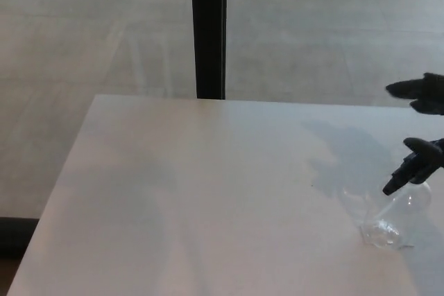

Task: The robot uses its right hand to grab and lift the lid of the spray bottle kept in the middle of the desk and places the lid on the right side of the bottle

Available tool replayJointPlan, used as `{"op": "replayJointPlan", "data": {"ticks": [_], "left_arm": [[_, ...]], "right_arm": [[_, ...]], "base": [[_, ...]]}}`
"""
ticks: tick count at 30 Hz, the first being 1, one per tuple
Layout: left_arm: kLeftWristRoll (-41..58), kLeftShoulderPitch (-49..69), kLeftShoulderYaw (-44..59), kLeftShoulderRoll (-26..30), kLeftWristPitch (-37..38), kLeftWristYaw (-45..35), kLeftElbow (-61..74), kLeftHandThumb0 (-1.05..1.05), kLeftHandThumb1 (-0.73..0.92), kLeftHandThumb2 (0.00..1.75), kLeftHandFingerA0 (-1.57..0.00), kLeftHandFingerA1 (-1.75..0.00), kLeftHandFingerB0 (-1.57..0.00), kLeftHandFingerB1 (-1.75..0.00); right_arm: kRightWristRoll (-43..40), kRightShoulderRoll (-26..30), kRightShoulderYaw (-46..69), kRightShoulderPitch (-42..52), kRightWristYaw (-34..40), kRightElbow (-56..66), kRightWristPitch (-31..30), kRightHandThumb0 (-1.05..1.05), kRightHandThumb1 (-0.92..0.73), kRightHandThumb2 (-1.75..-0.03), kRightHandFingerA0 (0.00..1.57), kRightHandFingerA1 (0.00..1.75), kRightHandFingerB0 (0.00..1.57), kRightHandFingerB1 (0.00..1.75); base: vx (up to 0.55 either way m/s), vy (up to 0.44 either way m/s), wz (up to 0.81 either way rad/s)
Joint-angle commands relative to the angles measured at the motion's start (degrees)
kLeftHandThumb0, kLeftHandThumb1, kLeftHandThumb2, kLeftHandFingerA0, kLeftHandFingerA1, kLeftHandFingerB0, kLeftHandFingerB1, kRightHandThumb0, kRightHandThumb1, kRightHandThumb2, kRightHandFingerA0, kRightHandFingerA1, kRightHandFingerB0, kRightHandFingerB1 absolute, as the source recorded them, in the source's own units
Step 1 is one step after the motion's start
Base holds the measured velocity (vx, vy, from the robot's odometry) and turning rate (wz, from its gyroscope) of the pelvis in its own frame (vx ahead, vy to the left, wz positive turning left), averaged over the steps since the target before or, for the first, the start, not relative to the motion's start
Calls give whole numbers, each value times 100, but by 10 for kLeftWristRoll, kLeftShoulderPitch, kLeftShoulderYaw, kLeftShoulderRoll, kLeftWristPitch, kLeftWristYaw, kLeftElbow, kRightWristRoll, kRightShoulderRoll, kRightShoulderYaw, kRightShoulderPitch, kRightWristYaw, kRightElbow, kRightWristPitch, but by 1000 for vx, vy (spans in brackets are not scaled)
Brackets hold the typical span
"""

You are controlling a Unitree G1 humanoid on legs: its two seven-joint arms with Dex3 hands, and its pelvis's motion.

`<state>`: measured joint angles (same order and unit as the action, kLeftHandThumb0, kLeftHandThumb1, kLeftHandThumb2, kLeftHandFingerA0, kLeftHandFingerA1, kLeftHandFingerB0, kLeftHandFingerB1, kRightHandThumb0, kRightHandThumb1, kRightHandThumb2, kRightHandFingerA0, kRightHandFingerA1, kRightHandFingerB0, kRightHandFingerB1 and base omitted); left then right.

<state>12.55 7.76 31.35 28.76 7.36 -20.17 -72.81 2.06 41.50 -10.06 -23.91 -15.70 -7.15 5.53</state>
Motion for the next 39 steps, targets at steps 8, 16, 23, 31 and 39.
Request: {"op": "replayJointPlan", "data": {"ticks": [8,16,23,31,39], "left_arm": [[12,5,4,8,13,-2,-5,-79,82,64,-57,-51,-41,-40],[11,7,3,11,14,-1,-5,-78,83,65,-58,-52,-42,-41],[8,10,1,12,18,-9,-7,-79,84,65,-55,-51,-39,-39],[4,16,-5,8,17,-1,-6,-77,84,65,-56,-49,-40,-38],[5,21,-4,7,17,-3,-12,-80,82,65,-58,-51,-41,-39]], "right_arm": [[153,87,-102,-26,-133,20,34,-76,-73,-62,26,43,37,32],[210,118,-121,-47,-159,56,10,-87,-79,-65,29,42,34,31],[247,109,-99,-40,-121,81,-9,-65,-60,-101,76,93,32,51],[326,81,-81,-19,14,79,47,-36,-66,-59,90,170,90,64],[328,53,-50,-6,112,55,110,-33,-69,-66,92,171,89,79]], "base": [[0,0,0],[0,0,0],[0,0,0],[0,0,0],[0,0,0]]}}
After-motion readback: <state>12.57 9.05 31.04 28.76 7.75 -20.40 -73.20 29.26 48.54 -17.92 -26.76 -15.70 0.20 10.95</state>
